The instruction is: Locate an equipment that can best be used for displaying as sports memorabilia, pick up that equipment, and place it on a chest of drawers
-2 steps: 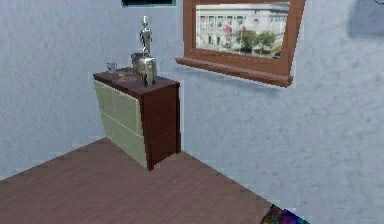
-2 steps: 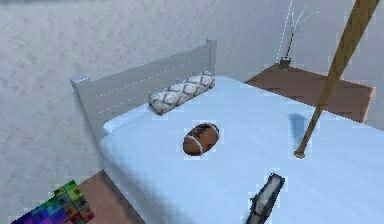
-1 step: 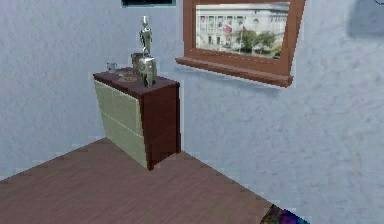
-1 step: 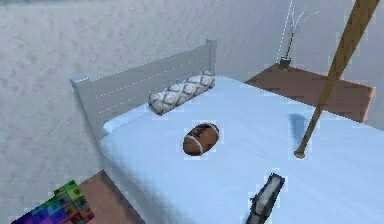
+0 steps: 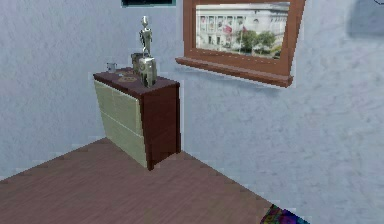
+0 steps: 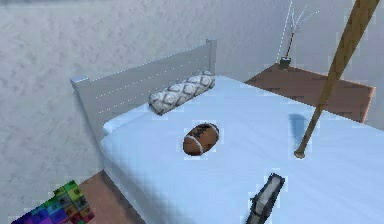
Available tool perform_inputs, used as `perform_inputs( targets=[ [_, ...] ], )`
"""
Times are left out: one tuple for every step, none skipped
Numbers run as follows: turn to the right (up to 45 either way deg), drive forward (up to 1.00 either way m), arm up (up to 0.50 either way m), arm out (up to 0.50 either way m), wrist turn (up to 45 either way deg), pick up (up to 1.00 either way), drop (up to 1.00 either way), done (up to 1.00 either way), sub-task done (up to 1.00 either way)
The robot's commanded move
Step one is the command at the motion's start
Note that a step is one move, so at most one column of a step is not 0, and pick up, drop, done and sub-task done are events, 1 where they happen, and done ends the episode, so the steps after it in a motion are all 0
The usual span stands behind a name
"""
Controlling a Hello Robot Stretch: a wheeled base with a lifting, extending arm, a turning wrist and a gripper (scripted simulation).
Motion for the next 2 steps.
perform_inputs(
  targets=[
    [0.0, 0.00, 0.00, 0.50, 0.0, 0.00, 0.00, 0.00, 0.00],
    [0.0, 0.00, 0.00, 0.00, 45.0, 0.00, 0.00, 0.00, 0.00]
  ],
)
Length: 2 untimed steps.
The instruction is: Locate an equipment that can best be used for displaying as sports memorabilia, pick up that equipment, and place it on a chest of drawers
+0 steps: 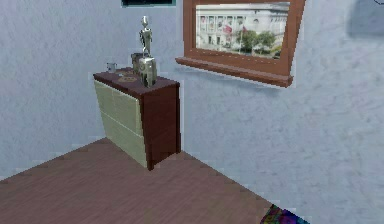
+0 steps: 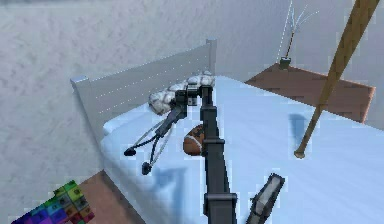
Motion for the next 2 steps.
perform_inputs(
  targets=[
    [0.0, 0.00, 0.00, 0.00, 45.0, 0.00, 0.00, 0.00, 0.00],
    [0.0, 0.00, 0.00, 0.00, 45.0, 0.00, 0.00, 0.00, 0.00]
  ],
)
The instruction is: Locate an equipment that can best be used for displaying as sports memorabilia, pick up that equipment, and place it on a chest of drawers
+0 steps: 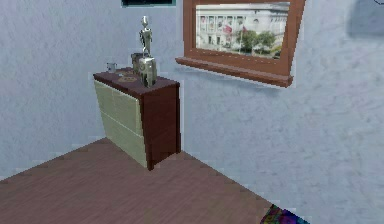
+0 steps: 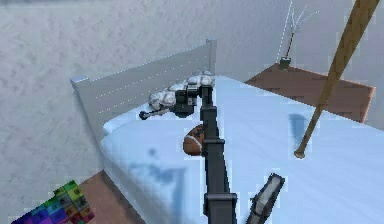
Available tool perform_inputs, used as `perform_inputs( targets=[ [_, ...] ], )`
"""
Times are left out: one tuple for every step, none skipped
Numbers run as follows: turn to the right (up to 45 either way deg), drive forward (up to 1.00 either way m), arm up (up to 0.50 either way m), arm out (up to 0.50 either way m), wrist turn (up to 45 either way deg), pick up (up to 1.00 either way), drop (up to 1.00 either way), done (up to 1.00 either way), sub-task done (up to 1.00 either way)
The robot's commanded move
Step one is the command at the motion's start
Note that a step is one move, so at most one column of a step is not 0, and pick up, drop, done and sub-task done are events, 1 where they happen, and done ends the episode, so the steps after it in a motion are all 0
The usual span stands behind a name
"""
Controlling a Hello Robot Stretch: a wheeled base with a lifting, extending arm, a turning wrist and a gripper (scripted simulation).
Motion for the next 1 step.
perform_inputs(
  targets=[
    [0.0, 0.00, 0.00, 0.00, 45.0, 0.00, 0.00, 0.00, 0.00]
  ],
)
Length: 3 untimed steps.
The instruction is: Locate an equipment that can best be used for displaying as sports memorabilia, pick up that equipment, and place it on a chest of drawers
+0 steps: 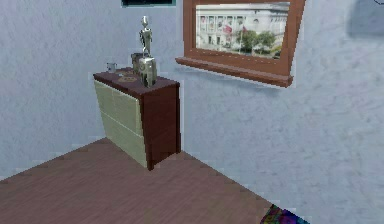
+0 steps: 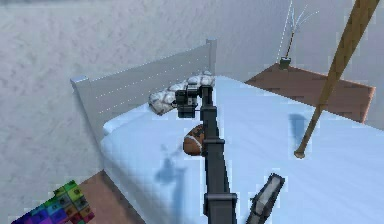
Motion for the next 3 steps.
perform_inputs(
  targets=[
    [0.0, 0.00, 0.00, 0.00, 9.0, 0.00, 0.00, 0.00, 0.00],
    [0.0, 0.00, -0.30, 0.00, 0.0, 0.00, 0.00, 0.00, 0.00],
    [0.0, 0.00, 0.00, 0.00, 0.0, 1.00, 0.00, 0.00, 0.00]
  ],
)
